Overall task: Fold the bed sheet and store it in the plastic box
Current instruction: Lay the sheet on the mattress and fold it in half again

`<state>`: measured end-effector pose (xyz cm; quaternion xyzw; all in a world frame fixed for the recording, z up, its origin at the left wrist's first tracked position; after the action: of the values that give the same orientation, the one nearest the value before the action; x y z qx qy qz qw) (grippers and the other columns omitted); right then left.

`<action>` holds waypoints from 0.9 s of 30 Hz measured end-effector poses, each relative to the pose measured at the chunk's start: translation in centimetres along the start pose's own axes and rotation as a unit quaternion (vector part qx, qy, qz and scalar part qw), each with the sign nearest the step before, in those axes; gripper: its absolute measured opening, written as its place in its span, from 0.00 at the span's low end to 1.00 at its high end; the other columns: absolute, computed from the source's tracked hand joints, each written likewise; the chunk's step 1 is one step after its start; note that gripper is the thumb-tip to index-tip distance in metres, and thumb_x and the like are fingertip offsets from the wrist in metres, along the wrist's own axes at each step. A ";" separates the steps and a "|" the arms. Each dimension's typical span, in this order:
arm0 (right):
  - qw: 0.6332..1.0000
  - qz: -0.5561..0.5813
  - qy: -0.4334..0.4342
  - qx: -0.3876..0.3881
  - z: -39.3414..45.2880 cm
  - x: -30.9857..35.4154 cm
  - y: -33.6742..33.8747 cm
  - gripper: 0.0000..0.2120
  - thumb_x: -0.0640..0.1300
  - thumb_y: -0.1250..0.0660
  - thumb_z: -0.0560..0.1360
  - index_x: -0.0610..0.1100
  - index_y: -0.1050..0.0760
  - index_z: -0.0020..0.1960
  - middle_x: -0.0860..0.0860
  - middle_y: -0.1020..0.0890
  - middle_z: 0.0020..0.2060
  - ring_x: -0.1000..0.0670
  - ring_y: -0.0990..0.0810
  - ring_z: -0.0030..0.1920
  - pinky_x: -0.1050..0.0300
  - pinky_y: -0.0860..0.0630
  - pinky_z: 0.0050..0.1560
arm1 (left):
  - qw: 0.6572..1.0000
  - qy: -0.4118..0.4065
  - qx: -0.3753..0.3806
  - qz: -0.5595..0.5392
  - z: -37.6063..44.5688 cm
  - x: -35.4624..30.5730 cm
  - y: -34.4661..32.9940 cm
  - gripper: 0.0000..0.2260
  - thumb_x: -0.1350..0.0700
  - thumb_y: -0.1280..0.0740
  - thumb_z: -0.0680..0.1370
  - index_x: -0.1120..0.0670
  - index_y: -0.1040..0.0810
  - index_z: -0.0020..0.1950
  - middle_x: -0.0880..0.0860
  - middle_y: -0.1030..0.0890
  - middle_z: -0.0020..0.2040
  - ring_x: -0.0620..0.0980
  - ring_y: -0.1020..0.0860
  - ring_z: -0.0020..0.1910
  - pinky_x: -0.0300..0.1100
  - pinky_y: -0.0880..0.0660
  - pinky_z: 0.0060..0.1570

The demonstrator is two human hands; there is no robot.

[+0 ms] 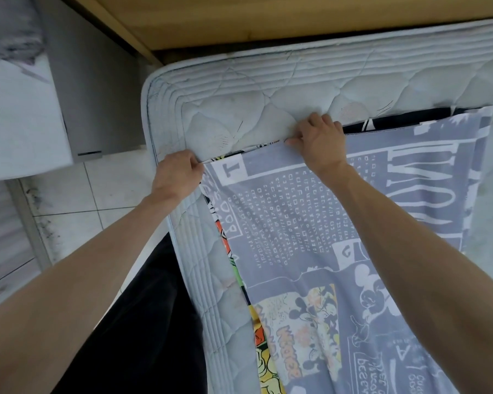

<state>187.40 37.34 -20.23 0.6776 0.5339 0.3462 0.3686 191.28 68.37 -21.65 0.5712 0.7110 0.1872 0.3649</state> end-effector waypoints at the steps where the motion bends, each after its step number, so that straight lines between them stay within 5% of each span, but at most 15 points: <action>1: 1.000 -0.002 0.000 -0.008 -0.2 0.0 0.1 0.20 0.57 0.36 0.78 0.40 0.24 0.57 0.42 0.23 0.56 0.40 0.27 0.59 0.45 0.34 0.58 | 1.000 0.005 0.001 -0.011 -0.1 0.0 0.0 0.06 0.53 0.34 0.78 0.49 0.24 0.42 0.46 0.20 0.41 0.49 0.24 0.42 0.42 0.30 0.45; 16: 0.989 -0.024 0.022 0.146 1.7 -2.9 1.5 0.21 0.52 0.29 0.76 0.40 0.25 0.62 0.43 0.27 0.61 0.40 0.30 0.63 0.42 0.26 0.59 | 0.988 -0.144 0.005 0.056 -0.4 -0.3 0.8 0.08 0.53 0.29 0.79 0.56 0.20 0.44 0.51 0.16 0.39 0.54 0.18 0.40 0.44 0.26 0.44; 21: 0.981 -0.050 0.070 0.175 2.3 -3.6 2.6 0.10 0.52 0.33 0.78 0.49 0.26 0.57 0.48 0.18 0.46 0.42 0.20 0.51 0.48 0.31 0.58 | 0.993 -0.118 -0.001 0.015 0.0 -0.8 1.4 0.06 0.56 0.30 0.78 0.56 0.22 0.43 0.47 0.22 0.36 0.51 0.22 0.38 0.44 0.27 0.45; 24: 0.988 0.008 0.063 0.144 3.9 -5.8 4.4 0.08 0.50 0.30 0.76 0.49 0.27 0.49 0.48 0.22 0.39 0.40 0.20 0.47 0.51 0.29 0.48 | 0.989 -0.144 -0.038 -0.004 1.3 -2.2 2.6 0.07 0.57 0.31 0.78 0.56 0.24 0.42 0.50 0.20 0.37 0.52 0.23 0.38 0.44 0.29 0.42; 27: 0.994 0.070 -0.002 0.085 6.3 -7.8 5.4 0.11 0.51 0.27 0.74 0.48 0.23 0.54 0.45 0.17 0.47 0.40 0.20 0.52 0.51 0.27 0.52 | 0.985 -0.164 -0.055 0.010 4.8 -4.9 4.1 0.06 0.56 0.31 0.79 0.55 0.24 0.44 0.51 0.19 0.39 0.53 0.21 0.40 0.44 0.29 0.41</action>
<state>193.88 28.08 -19.17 0.7429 0.5117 0.3232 0.2859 197.96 64.17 -20.48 0.5804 0.6242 0.1334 0.5057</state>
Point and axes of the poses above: each hand's wrist, its own z-axis towards the middle knuckle, its own y-axis out of the back of the hand, x = y × z, the point moved 4 cm from there along z, towards the middle knuckle
